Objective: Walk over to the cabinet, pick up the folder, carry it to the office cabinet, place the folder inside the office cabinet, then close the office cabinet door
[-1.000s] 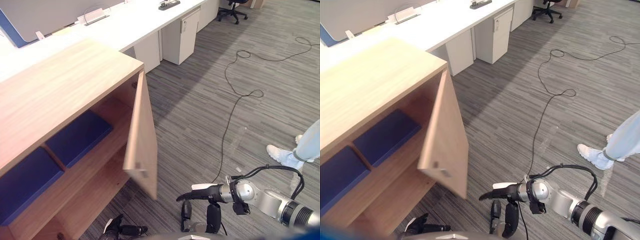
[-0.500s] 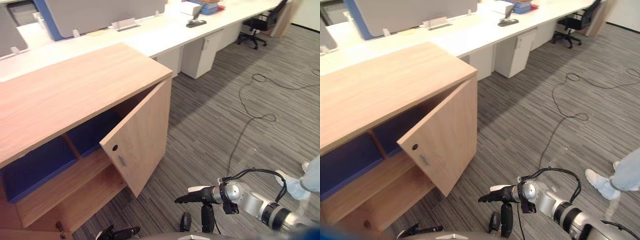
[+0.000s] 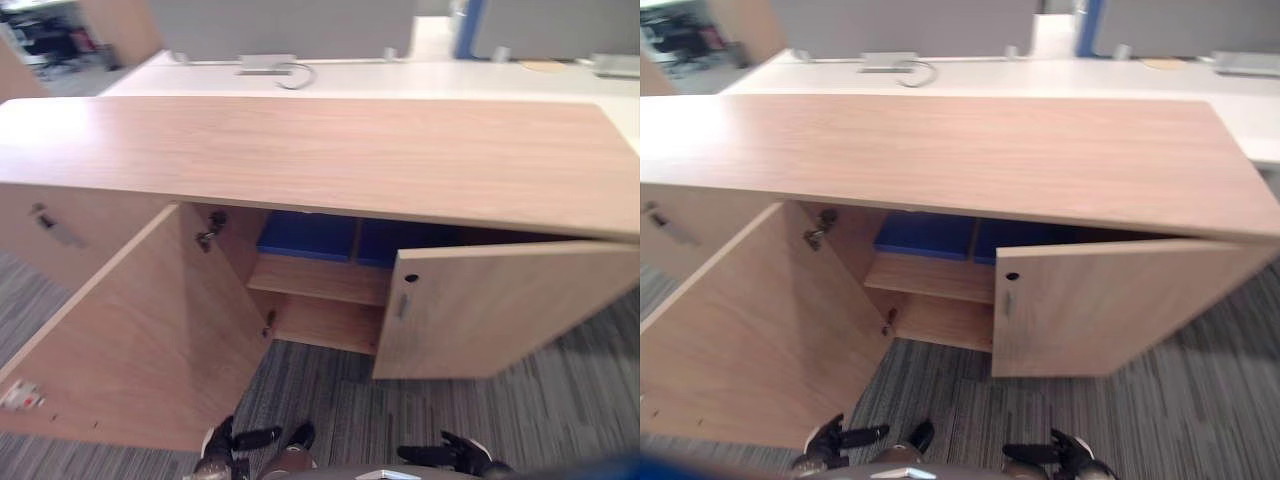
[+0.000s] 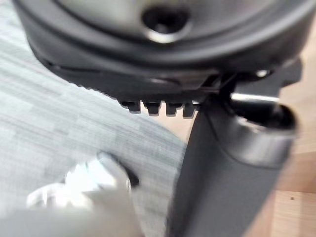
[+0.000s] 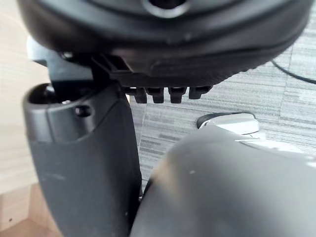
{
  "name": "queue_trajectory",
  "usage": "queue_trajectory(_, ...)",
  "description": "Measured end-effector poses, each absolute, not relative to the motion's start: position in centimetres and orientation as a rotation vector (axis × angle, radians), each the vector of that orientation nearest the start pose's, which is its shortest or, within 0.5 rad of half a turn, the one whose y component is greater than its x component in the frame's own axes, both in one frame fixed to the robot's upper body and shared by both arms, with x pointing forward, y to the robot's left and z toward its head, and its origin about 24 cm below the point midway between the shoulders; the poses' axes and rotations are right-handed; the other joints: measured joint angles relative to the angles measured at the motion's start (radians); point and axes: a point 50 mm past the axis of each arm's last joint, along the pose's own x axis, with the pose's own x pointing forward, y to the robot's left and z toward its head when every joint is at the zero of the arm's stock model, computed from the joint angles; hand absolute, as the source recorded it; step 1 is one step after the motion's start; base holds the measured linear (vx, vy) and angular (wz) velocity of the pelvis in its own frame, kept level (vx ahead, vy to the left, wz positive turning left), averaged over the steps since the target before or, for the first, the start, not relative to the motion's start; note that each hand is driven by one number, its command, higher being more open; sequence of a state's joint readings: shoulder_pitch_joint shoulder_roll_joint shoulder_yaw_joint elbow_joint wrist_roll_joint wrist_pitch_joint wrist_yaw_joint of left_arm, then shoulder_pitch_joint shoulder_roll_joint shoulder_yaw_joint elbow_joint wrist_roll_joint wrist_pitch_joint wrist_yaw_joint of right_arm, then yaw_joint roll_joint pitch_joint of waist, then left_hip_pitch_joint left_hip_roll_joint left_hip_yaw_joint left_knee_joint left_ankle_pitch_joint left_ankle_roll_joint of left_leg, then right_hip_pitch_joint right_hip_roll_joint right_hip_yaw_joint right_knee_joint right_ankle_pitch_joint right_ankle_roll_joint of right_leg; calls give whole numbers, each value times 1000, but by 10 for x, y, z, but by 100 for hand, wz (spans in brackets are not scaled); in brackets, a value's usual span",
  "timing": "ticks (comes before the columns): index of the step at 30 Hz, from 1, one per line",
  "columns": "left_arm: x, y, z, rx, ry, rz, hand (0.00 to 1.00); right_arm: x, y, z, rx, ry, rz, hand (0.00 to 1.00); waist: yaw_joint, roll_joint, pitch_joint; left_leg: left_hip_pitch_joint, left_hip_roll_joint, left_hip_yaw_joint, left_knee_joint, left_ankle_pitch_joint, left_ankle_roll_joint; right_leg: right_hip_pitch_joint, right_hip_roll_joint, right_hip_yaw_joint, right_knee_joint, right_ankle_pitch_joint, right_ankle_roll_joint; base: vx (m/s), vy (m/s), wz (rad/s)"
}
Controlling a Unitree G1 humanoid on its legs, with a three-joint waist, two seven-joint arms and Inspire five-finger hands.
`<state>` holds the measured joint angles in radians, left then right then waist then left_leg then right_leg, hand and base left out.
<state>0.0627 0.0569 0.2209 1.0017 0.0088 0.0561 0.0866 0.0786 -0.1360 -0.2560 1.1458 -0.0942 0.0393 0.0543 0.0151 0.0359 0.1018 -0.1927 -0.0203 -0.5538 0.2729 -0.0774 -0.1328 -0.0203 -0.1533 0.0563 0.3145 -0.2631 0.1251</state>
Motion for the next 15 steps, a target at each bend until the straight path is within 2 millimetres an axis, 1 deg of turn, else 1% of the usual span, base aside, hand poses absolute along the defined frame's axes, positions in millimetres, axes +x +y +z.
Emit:
queue_trajectory(1, 104, 202, -157, -18, 1104, 319, 100, 64, -227, -166, 4, 1249, -246, 100, -5, -2, -1, -3, 3, 34, 16, -7, -5, 19, -4, -34, -6, -3, -2, 18, -199, 148)
queue_trajectory(2, 108, 195, -157, -37, 1088, 310, 100, 62, -226, -166, 5, 1244, -254, 100, -13, -4, -2, -4, 20, 93, 6, -13, -9, 45, -3, -81, -11, -6, 0, 21, -106, 88)
queue_trajectory(3, 110, 193, -155, -52, 1073, 313, 100, 63, -222, -166, 8, 1243, -246, 100, -2, -23, -6, 0, 32, 108, -23, 7, -23, 49, 0, -85, -12, -8, 2, 41, -83, 58)
queue_trajectory(4, 111, 194, -155, -48, 1064, 315, 100, 62, -219, -167, 15, 1248, -242, 100, 1, -34, -15, 3, 32, 108, -40, 19, -23, 48, 4, -85, -15, -10, 3, 79, -73, 22)
queue_trajectory(5, 111, 196, -155, -45, 1061, 321, 100, 55, -212, -169, 36, 1266, -236, 100, 3, -61, -32, 5, 37, 99, -73, 37, -30, 50, 5, -92, -29, -13, 1, 93, -88, 26)
queue_trajectory(6, 111, 200, -154, -80, 1045, 352, 100, 52, -207, -171, 50, 1274, -241, 100, 3, -78, -35, 6, 39, 86, -85, 44, -38, 58, 11, -109, -36, -14, -1, 88, -116, 31)
queue_trajectory(7, 112, 201, -153, -93, 1037, 363, 100, 51, -205, -171, 57, 1273, -242, 100, 2, -83, -32, 6, 37, 87, -83, 47, -39, 64, 15, -116, -36, -16, -4, 49, -98, 33)
queue_trajectory(8, 114, 203, -152, -115, 1021, 381, 100, 51, -203, -171, 66, 1273, -248, 100, -1, -98, -28, 0, 38, 116, -73, 58, -34, 77, 16, -134, -38, -18, -9, -12, -123, 59)
queue_trajectory(9, 117, 206, -150, -166, 990, 431, 100, 49, -200, -172, 97, 1278, -280, 100, -4, -104, -19, -16, 48, 243, -59, 89, 3, 101, 12, -175, -49, -24, -21, -42, -109, 77)
queue_trajectory(10, 118, 208, -149, -190, 972, 462, 100, 50, -200, -172, 111, 1276, -299, 100, -1, -108, -13, -19, 70, 343, -65, 106, 30, 107, 14, -201, -54, -20, -30, -79, -103, 76)
queue_trajectory(11, 119, 212, -147, -213, 955, 496, 100, 50, -200, -172, 109, 1279, -304, 100, 2, -125, -3, -30, 97, 443, -37, 82, 70, 110, 10, -223, -61, -15, -39, -80, -64, 64)
queue_trajectory(12, 121, 216, -147, -233, 942, 536, 100, 51, -202, -172, 106, 1272, -319, 100, 4, -112, 18, -102, 155, 592, 177, -8, 105, 120, 15, -259, -55, -12, -42, -67, -45, 62)
queue_trajectory(13, 115, 219, -149, -245, 960, 566, 100, 52, -204, -171, 115, 1265, -343, 100, 2, -101, 26, -122, 187, 674, 314, -54, 121, 135, 15, -288, -57, -12, -42, -29, -24, 63)
queue_trajectory(14, 110, 220, -151, -249, 979, 585, 100, 51, -205, -171, 128, 1264, -361, 100, 0, -93, 26, -121, 207, 724, 376, -78, 138, 142, 14, -307, -59, -12, -41, 32, 64, 65)
queue_trajectory(15, 100, 221, -155, -267, 1014, 624, 100, 50, -208, -171, 141, 1258, -377, 100, -5, -80, 24, -107, 241, 824, 438, -139, 164, 151, 12, -349, -62, -11, -38, 93, 112, 103)
